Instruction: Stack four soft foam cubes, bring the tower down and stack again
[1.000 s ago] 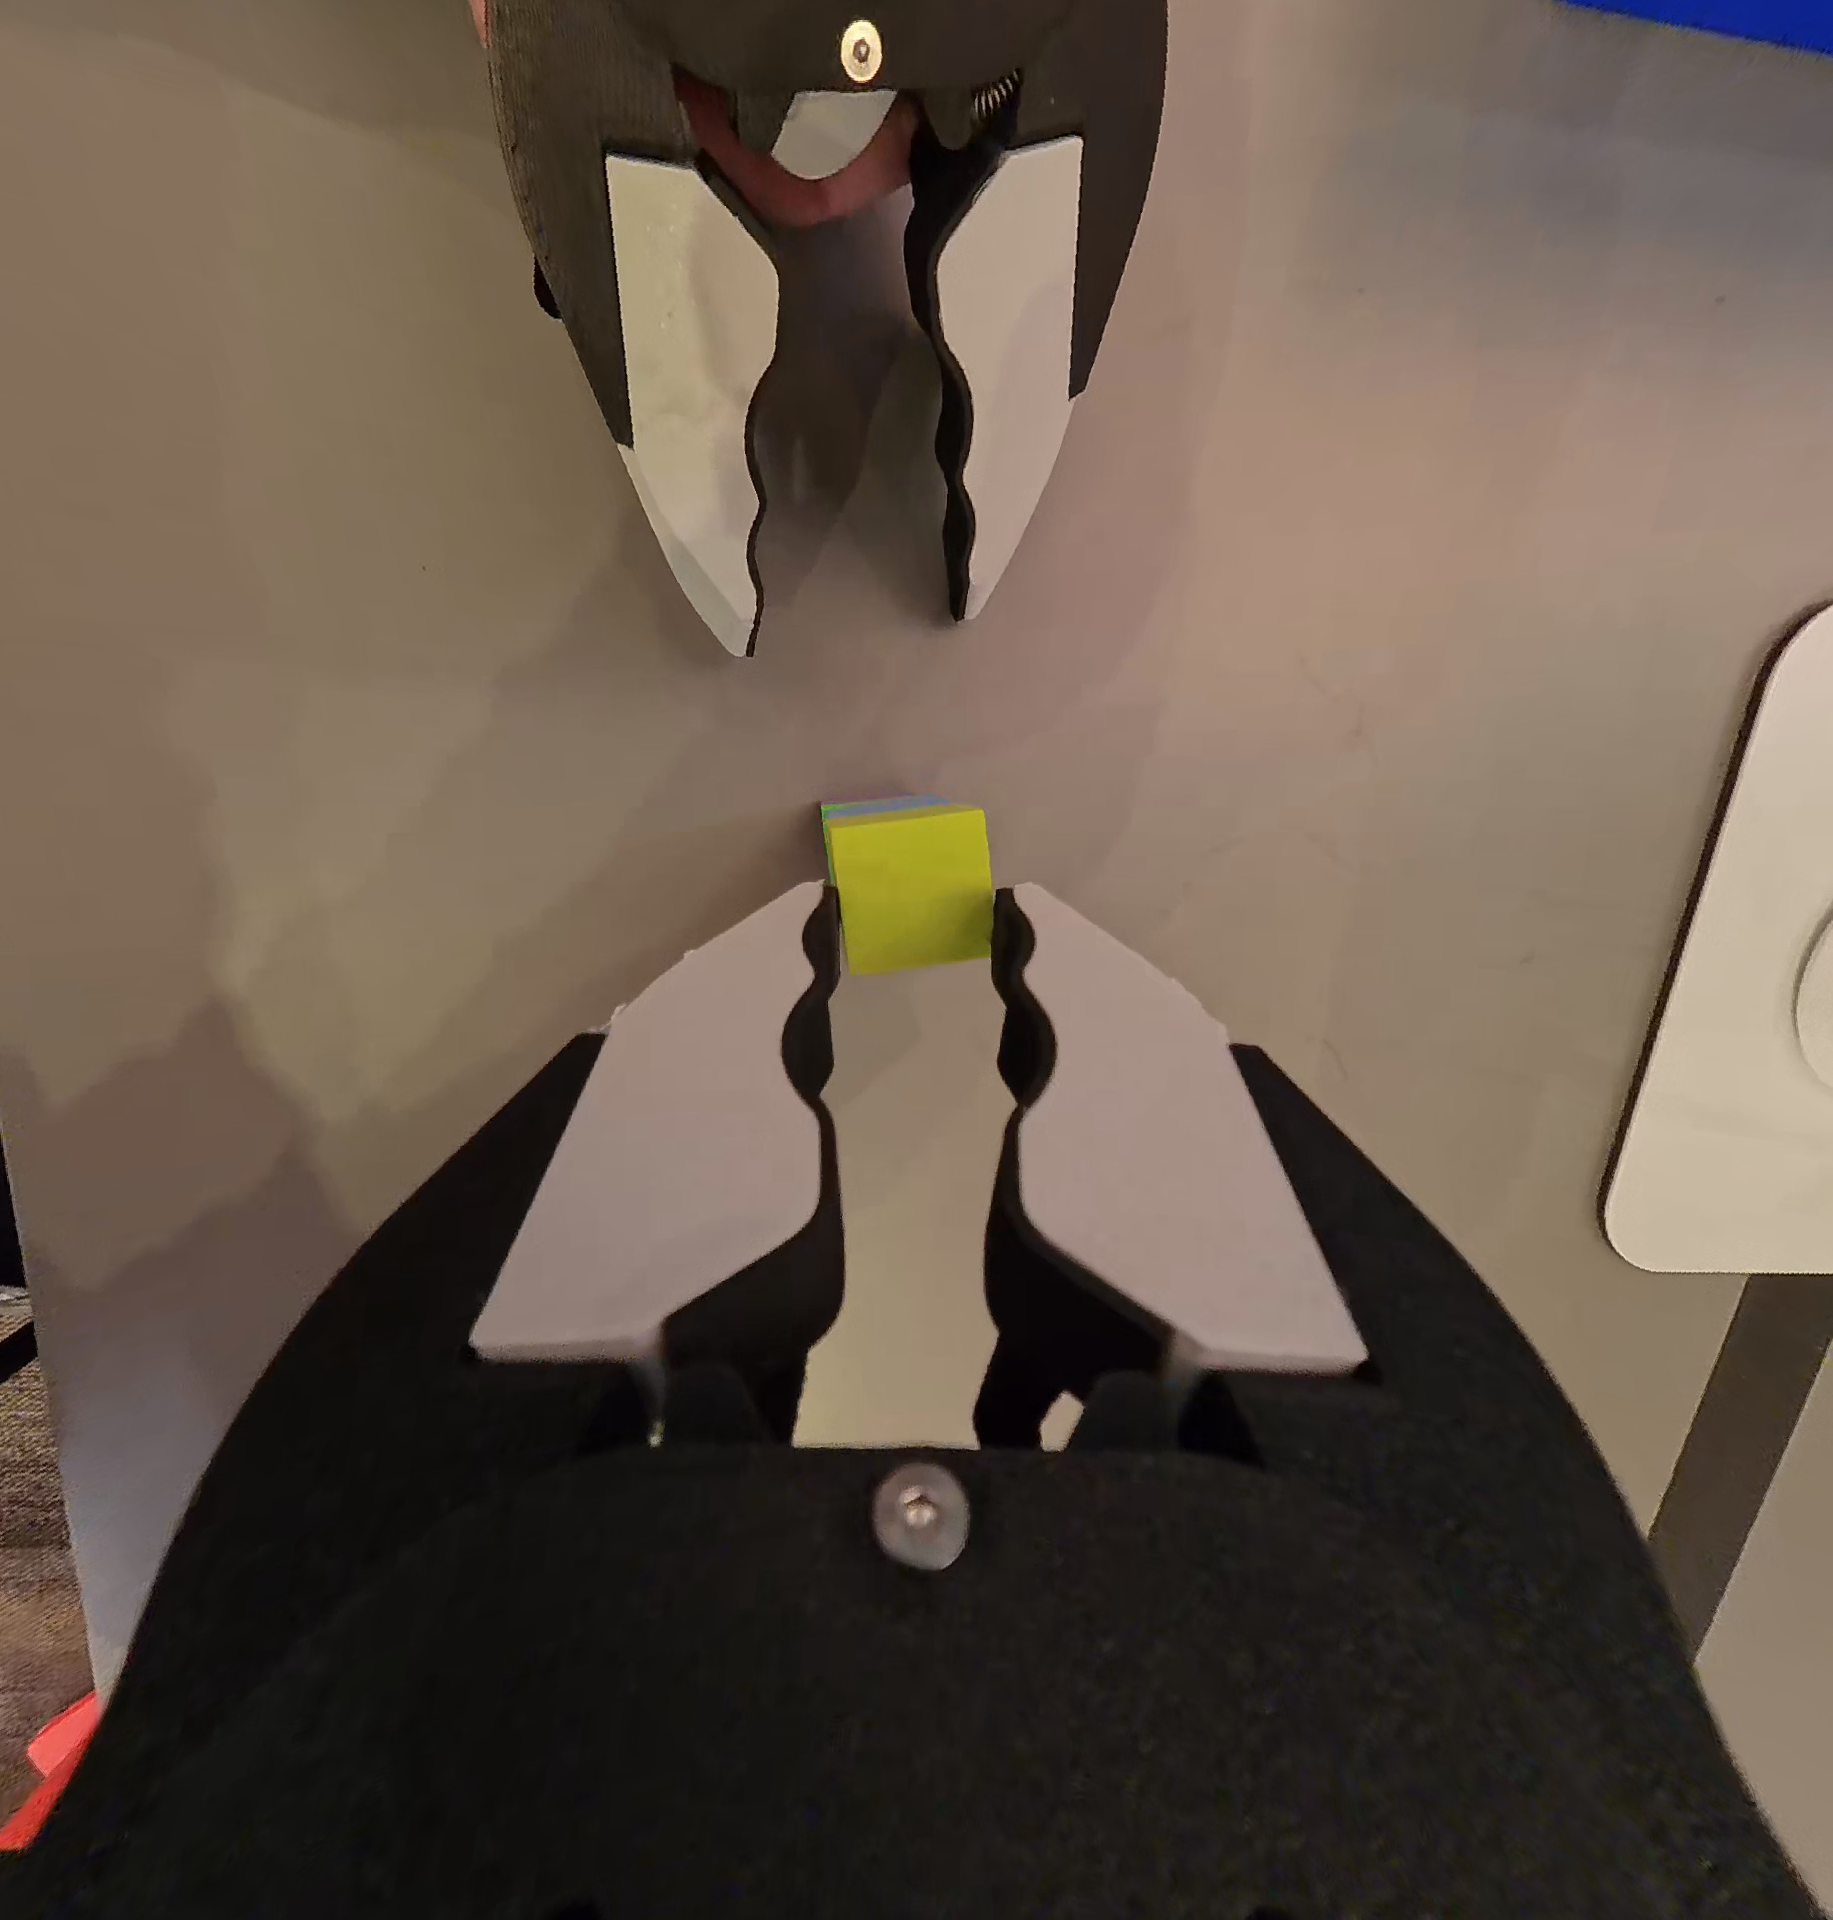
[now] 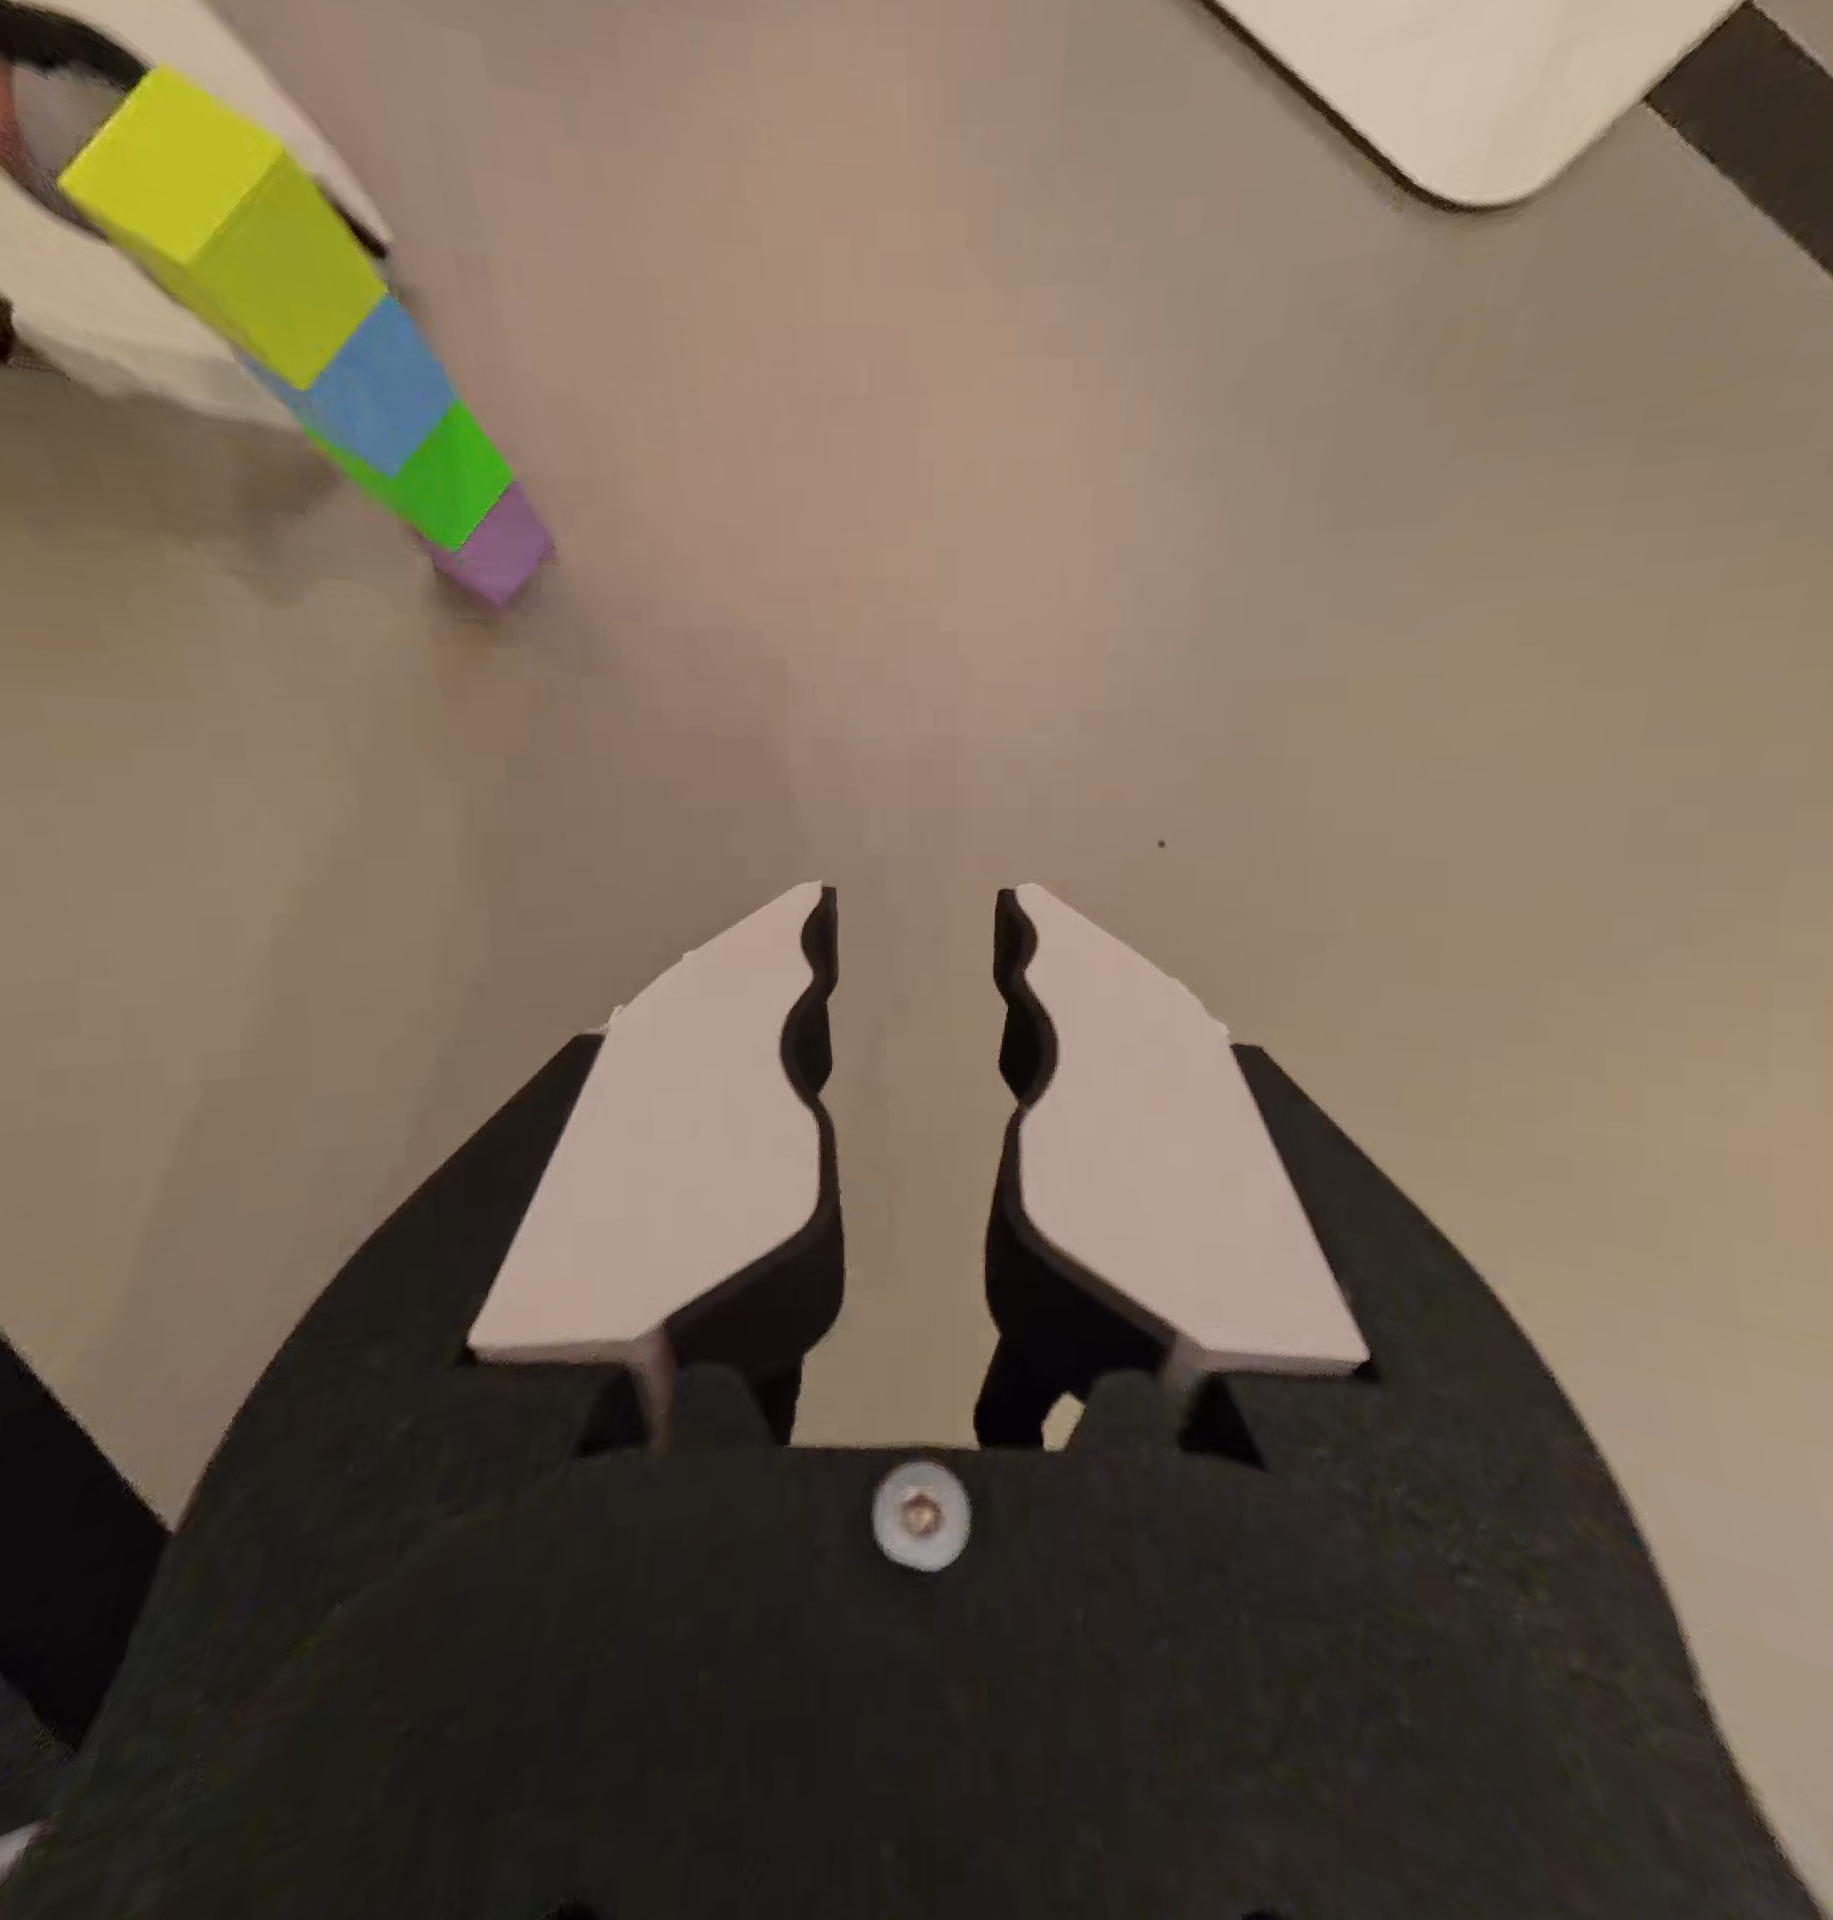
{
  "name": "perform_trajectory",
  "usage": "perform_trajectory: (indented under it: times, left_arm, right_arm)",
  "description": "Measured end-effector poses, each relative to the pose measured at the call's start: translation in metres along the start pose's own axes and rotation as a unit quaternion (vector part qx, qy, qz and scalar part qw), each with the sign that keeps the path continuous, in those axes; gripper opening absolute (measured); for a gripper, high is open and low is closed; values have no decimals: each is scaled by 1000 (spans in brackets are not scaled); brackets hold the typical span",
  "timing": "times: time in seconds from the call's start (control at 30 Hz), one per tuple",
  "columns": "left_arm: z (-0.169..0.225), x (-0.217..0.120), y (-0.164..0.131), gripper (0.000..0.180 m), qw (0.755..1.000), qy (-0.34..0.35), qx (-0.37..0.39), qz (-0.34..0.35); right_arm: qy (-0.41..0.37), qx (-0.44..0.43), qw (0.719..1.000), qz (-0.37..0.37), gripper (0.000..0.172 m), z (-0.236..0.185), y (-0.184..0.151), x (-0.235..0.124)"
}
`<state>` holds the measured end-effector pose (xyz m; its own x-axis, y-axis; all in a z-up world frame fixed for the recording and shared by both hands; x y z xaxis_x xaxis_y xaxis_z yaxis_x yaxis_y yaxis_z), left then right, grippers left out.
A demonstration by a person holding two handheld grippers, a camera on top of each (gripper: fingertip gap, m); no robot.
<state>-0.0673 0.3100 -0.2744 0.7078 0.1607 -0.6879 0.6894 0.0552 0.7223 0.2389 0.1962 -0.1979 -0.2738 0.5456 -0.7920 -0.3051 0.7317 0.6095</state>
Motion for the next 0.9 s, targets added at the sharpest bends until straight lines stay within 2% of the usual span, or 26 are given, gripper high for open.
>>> perform_trajectory:
  times: [0.17, 0.3, 0.47, 0.9]
  left_arm:
    - [13, -5, -6, 45, 996, 80, -33, -28]
    - [20, -14, -12, 23, 990, 124, -64, -21]
    - [29, -23, -18, 0, 985, 149, -88, -19]
    - [20, -32, -27, 0, 971, 184, -152, -27]
  right_arm:
    - [-41, 74, 996, 18, 25, 5, -27, 14]
    - [-67, 115, 990, 53, 21, -4, -42, 9]
    - [-118, 85, 988, 49, 10, -12, -49, 8]
    - [-171, 119, 977, 37, 0, 26, -75, 1]
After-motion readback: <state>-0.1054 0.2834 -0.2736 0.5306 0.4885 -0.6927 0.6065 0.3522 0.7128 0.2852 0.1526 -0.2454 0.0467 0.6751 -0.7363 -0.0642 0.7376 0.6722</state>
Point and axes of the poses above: each gripper's, where its closed fingertips meet, x out along the fingers, y out of its top, z = x × y across the jaws, the point moved 10 cm from there along -x, back along the fingers, and after that the axes turned 4 degrees about x, right-handed, at the moved point
